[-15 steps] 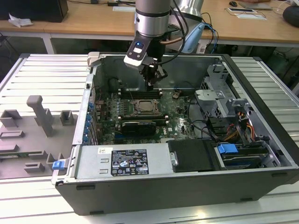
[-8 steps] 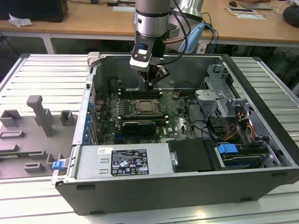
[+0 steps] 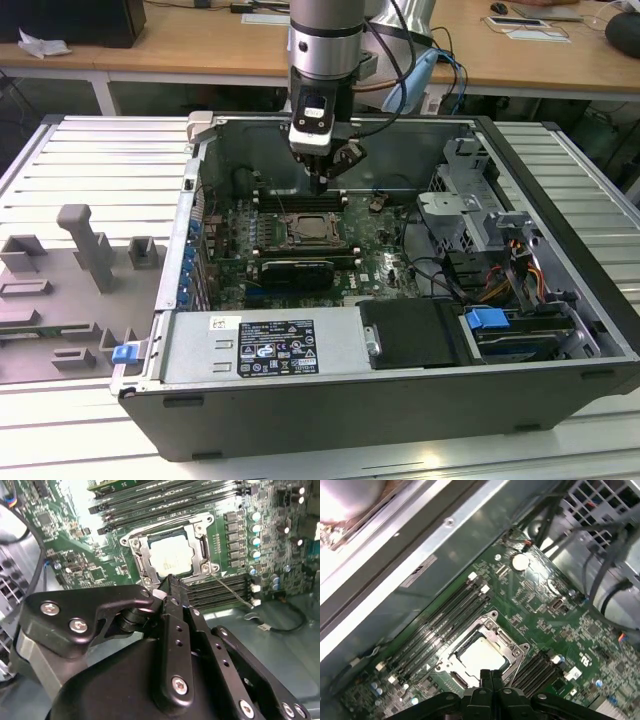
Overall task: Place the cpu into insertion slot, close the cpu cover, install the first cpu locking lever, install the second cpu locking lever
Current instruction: 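Install the first cpu locking lever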
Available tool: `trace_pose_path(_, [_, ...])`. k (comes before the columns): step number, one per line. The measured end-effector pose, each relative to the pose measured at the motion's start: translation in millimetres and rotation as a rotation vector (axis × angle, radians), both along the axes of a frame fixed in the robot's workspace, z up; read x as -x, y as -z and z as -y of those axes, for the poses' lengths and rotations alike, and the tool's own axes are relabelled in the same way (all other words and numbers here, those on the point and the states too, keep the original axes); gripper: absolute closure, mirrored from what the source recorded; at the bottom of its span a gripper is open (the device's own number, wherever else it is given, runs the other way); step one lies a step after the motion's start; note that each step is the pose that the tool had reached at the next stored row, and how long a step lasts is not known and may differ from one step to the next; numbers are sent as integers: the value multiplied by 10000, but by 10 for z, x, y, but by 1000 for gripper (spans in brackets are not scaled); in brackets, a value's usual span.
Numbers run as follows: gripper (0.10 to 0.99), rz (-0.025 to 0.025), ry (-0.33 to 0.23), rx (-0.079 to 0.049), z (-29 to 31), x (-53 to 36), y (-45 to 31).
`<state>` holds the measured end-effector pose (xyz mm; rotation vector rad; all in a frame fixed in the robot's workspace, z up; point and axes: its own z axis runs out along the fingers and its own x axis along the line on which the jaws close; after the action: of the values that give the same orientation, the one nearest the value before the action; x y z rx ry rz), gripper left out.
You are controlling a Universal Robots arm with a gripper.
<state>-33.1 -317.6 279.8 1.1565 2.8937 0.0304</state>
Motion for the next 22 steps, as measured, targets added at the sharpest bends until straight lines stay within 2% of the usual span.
trace_pose_path(5, [980, 0, -844, 0, 0, 0, 0])
trace_pose_path(7, [980, 0, -1440, 0, 0, 1, 0])
trace_pose_path(8, [980, 0, -1929, 0, 0, 1, 0])
trace_pose_path(13, [980, 0, -2827, 0, 0, 1, 0])
trace_pose_path(15, [980, -1, -3480, 0, 0, 1, 0])
trace_pose_path(17, [980, 0, -4428, 0, 0, 1, 2])
trace_pose_path(22, [980, 0, -5475, 0, 0, 1, 5])
